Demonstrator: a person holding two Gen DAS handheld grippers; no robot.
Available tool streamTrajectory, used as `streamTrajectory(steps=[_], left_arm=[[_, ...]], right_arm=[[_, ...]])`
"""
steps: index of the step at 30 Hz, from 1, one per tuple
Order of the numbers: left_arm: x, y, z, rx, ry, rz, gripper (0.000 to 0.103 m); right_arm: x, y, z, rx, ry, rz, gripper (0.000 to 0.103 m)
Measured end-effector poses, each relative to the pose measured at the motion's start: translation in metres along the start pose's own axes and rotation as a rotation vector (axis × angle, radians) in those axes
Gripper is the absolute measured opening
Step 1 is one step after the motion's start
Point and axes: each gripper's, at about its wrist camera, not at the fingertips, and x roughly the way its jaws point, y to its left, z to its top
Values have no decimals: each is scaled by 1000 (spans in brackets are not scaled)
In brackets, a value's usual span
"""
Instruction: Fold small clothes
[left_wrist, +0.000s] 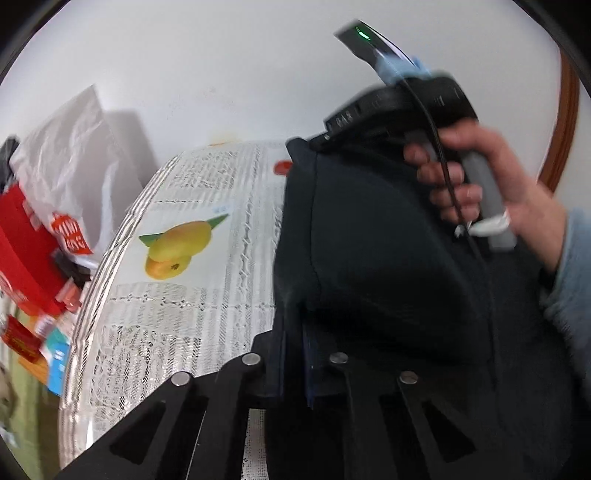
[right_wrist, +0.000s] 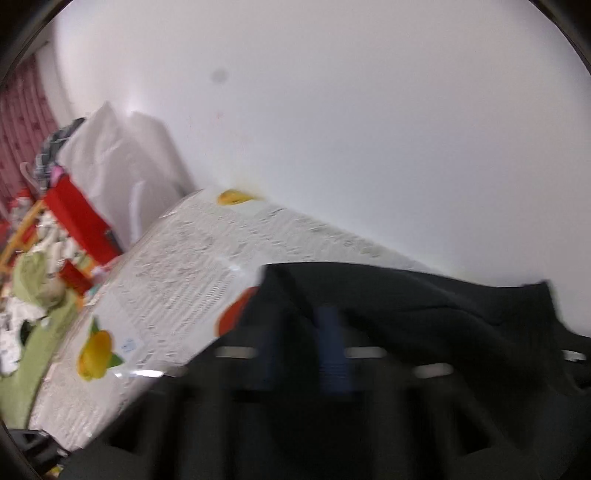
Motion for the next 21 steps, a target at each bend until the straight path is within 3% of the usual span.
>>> streamTrajectory(steps=[2,5,10,12,17,21], left_arm=[[-6,11,0,-90,-32,-28,6],[-1,16,-1,-118,-15,9,6],[3,24,-3,-164,22,-9,6],[5,22,-3,-154,29,1,7],[4,24,-3,-151,33,6,12],[1,27,-4,-170,36,12,22]], right_arm=[[-13,3,4,-5,-88,22,4],[-19,4,14,44,-150,86,3],[27,19,10,10,-38,-17,3],[28,22,8,-6,-41,-40,5],[-3,8,8,47,-43,-21,19],[-57,-14,-13,72,-91,-98,45]])
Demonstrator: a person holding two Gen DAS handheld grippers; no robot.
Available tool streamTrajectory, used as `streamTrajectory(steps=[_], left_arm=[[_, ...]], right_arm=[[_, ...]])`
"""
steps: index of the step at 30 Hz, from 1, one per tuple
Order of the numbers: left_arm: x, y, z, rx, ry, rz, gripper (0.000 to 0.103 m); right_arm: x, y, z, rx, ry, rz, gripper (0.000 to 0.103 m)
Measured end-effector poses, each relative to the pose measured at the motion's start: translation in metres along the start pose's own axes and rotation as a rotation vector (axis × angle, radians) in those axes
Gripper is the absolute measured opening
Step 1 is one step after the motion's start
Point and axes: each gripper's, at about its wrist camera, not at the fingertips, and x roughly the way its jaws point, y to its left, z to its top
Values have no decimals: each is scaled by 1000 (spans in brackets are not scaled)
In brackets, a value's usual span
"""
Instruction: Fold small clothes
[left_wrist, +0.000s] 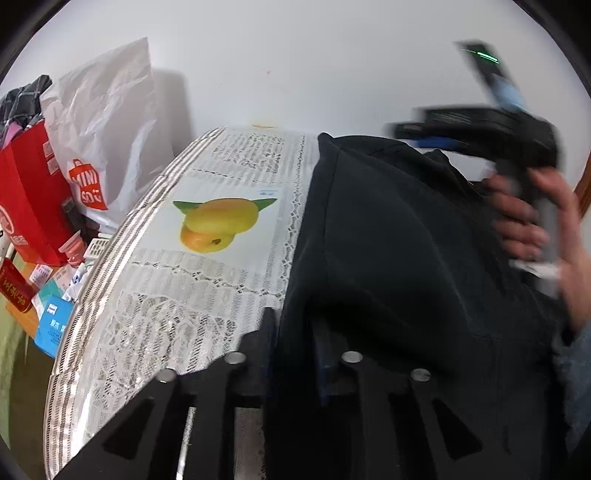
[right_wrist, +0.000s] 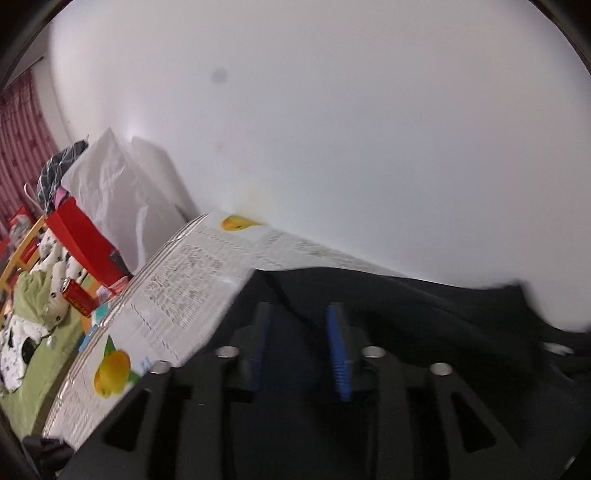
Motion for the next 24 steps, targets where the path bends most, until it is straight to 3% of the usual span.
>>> streamTrajectory(steps=[3,4,5,8,12,14,17,18,21,24], left_arm=[[-6,1,2,-14,-16,-20,34],[-9,2,2,-19,-31,-30,50],[-11,3,3,-22,-44,-34,59],[-17,-1,6,-13,-71,-35,59],[-13,-6,16,-43,-18,-58,59],[-11,-14,24,-37,-1,-76,59],[0,-31,28,21,-1,39,59],[4,-34,27,32,5,47,59],[19,-40,18,44,63,29,59],[17,-44,11,81,39,57,59]], right_arm=[[-54,-34,-25,46,-31,-79,46],[-78,-49,-38,63,-42,-119,49],[-96,-59,-49,74,-46,-168,53],[-158,-100,-96,121,-70,-347,67],[-211,-154,-167,204,-4,-506,68],[-223,-174,-193,263,28,-528,68],[-228,-200,-226,367,73,-480,68],[-227,-203,-232,381,72,-458,68],[-219,-204,-240,360,66,-465,68],[-198,-204,-234,309,94,-471,66]])
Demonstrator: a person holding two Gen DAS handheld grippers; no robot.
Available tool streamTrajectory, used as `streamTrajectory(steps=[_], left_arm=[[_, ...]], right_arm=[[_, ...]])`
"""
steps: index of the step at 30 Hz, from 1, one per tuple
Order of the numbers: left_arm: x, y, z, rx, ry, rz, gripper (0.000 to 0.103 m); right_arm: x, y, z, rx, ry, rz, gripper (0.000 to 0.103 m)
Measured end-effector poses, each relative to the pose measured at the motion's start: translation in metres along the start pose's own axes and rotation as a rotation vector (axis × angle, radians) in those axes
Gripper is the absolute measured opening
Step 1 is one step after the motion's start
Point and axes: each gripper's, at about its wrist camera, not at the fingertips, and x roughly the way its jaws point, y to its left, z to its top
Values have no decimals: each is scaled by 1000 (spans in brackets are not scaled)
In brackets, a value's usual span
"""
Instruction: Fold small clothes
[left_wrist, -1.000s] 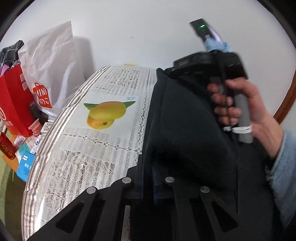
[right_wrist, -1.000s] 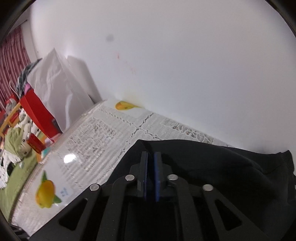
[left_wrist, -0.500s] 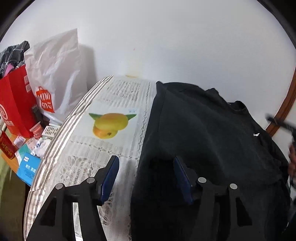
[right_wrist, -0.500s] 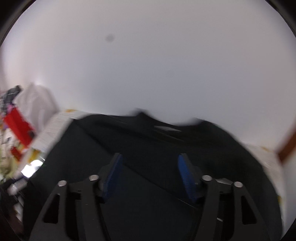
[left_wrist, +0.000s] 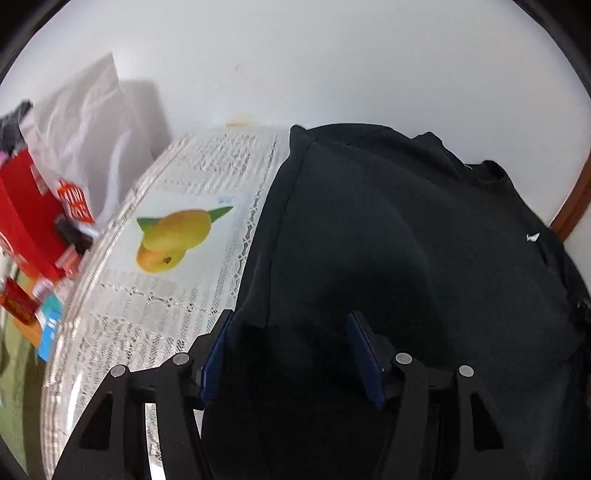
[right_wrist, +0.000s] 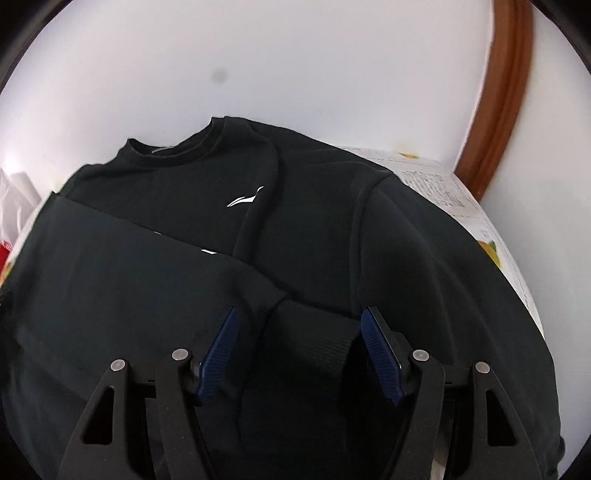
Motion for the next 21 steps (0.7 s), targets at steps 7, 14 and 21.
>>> streamTrajectory(steps=[7,14,21], left_arm=[[-1,2,-5,4,-20,6,61],[1,5,-6,-12,-22,6,65],[-1,2,-9,7,16,18,69]], right_arm=[[17,16,7,-136,29,63,13],[25,1,13,-60,13,66,16],[-42,-28,-15,47,-46,68,36]])
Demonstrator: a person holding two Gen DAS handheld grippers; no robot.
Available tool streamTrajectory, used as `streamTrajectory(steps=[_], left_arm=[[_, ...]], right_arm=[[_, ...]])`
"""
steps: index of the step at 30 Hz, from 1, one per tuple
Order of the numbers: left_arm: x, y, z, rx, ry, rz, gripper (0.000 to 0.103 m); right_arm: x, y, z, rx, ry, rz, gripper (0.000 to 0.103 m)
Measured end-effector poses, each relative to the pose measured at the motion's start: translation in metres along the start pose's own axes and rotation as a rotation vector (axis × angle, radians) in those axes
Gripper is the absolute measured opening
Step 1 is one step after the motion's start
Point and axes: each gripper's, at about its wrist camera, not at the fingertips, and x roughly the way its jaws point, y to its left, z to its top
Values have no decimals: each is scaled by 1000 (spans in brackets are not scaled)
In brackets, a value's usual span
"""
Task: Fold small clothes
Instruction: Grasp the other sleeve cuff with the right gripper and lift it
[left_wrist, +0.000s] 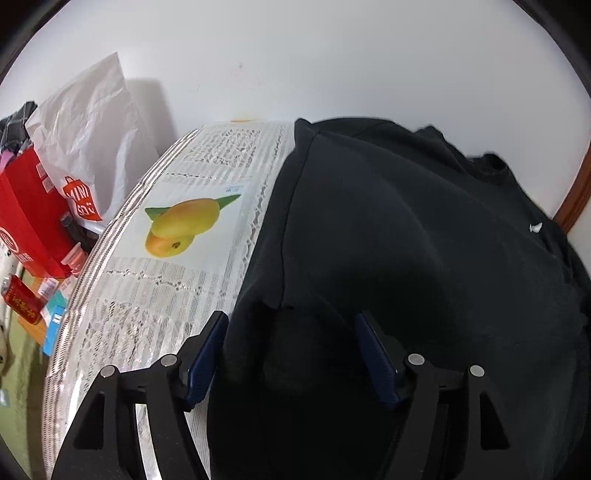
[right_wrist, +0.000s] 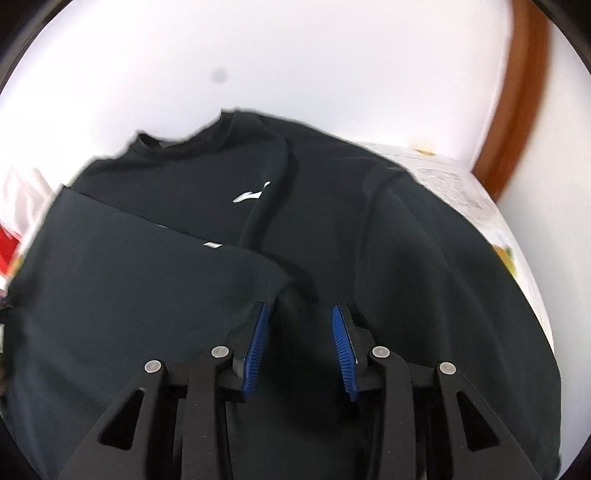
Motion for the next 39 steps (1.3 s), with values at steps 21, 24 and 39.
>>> streamTrajectory(steps=[21,24,39], left_arm=[[-72,-22,-82,102,6,28,74],[-65,-18,-83,80,13,25,76],[-63,-16,-88,62,-4,23,78]], right_arm=[[-55,-29,-59,-50,-86,-162,72],[-25,-20,-34,-26,-39,-122,61],[2,-88,-36,239,27,-101,13]])
